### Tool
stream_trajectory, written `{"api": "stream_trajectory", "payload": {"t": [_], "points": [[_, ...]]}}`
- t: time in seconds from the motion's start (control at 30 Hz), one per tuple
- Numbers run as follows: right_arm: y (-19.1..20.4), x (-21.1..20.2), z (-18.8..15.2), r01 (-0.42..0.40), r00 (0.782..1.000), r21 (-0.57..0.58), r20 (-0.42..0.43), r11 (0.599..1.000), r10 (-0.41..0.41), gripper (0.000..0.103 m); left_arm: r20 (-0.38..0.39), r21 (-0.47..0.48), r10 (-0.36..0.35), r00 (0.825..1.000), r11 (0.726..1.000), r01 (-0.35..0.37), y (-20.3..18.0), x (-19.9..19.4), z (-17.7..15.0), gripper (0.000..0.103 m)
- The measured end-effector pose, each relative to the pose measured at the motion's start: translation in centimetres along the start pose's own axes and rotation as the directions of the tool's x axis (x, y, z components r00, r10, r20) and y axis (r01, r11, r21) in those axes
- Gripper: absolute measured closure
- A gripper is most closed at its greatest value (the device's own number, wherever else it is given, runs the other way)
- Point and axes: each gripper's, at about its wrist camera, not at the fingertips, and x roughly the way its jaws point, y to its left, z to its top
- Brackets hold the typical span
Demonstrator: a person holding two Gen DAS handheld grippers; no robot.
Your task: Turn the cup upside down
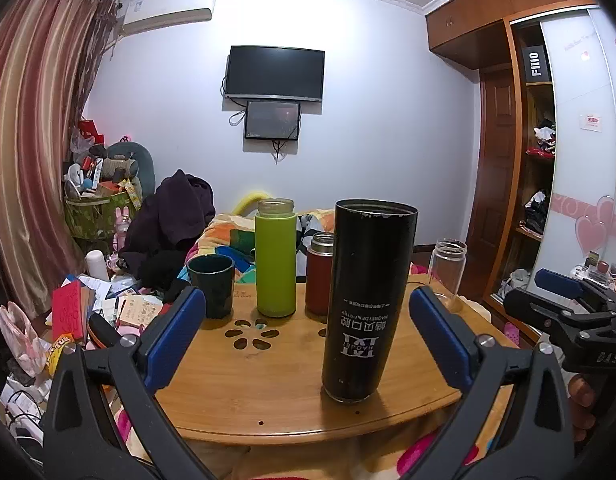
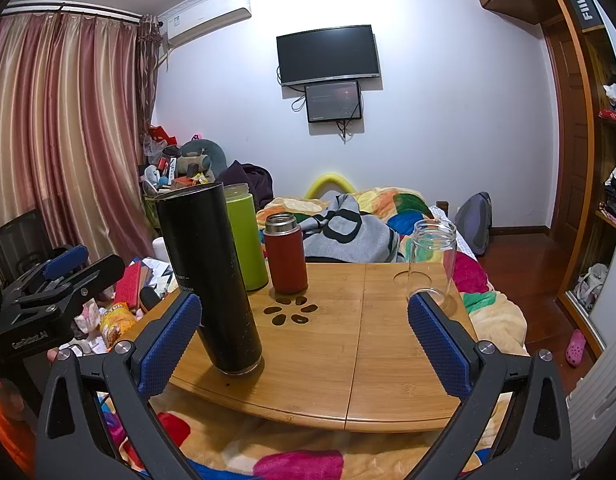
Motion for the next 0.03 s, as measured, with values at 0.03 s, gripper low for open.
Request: {"api": "stream_trajectory", "payload": {"t": [0.03], "points": [[0.02, -0.01, 0.02, 0.000, 1.000, 0.000, 0.001, 1.000, 0.000, 0.000, 0.002, 0.001, 0.001, 1.000, 1.000, -0.001, -0.05, -0.02, 0.00, 0.000]]}}
